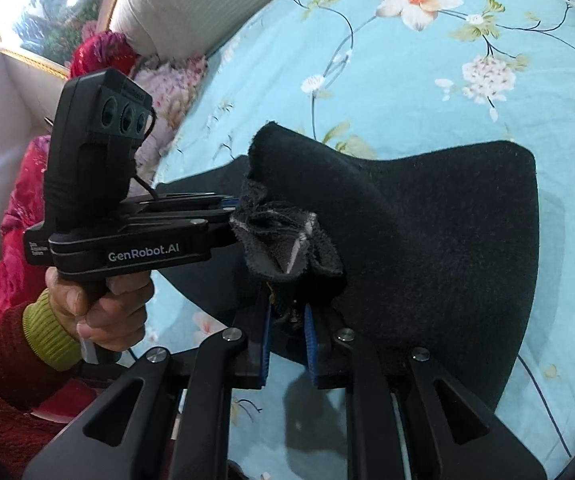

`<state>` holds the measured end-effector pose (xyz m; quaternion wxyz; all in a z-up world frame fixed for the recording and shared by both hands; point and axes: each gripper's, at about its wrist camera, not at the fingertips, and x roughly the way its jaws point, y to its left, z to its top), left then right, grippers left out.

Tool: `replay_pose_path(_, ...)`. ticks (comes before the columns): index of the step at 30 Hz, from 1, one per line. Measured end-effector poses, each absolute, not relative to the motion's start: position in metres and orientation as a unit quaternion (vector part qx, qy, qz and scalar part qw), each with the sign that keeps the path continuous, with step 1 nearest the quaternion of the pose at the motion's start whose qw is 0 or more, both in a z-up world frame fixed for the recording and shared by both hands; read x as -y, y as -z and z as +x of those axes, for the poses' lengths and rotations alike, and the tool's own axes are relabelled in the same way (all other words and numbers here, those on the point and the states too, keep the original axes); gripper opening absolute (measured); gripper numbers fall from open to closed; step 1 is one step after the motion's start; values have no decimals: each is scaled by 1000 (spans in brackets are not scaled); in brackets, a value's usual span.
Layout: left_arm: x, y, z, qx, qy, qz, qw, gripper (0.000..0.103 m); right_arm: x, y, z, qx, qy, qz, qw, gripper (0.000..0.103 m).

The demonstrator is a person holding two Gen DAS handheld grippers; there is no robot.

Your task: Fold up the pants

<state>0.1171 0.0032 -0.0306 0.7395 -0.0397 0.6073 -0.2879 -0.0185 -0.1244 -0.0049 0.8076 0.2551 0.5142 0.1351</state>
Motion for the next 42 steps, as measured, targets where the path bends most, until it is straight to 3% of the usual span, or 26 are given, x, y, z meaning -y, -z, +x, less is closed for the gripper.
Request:
replay_pose_path(5, -22, 33, 112, -614, 260, -65, 743, 12, 119, 7, -15, -532, -133, 252, 798, 32)
replay_pose_path(9, -40, 25, 104, -605, 235, -77, 757, 26, 106, -2, -12, -538, -145, 235, 797, 47)
replay_pose_path(24, -144, 6, 66, -593, 81, -156, 786, 50, 76, -27, 19, -529, -197, 227, 793, 48)
replay_pose_path(33, -204, -3, 34, -574, 8, -189, 797, 54, 34, -36, 56, -535, -218, 166, 799, 58)
replay_pose_path(42, -263, -1, 4, -560, -66, -239, 790, 58, -10, -32, 93, -545, -256, 133, 787, 59)
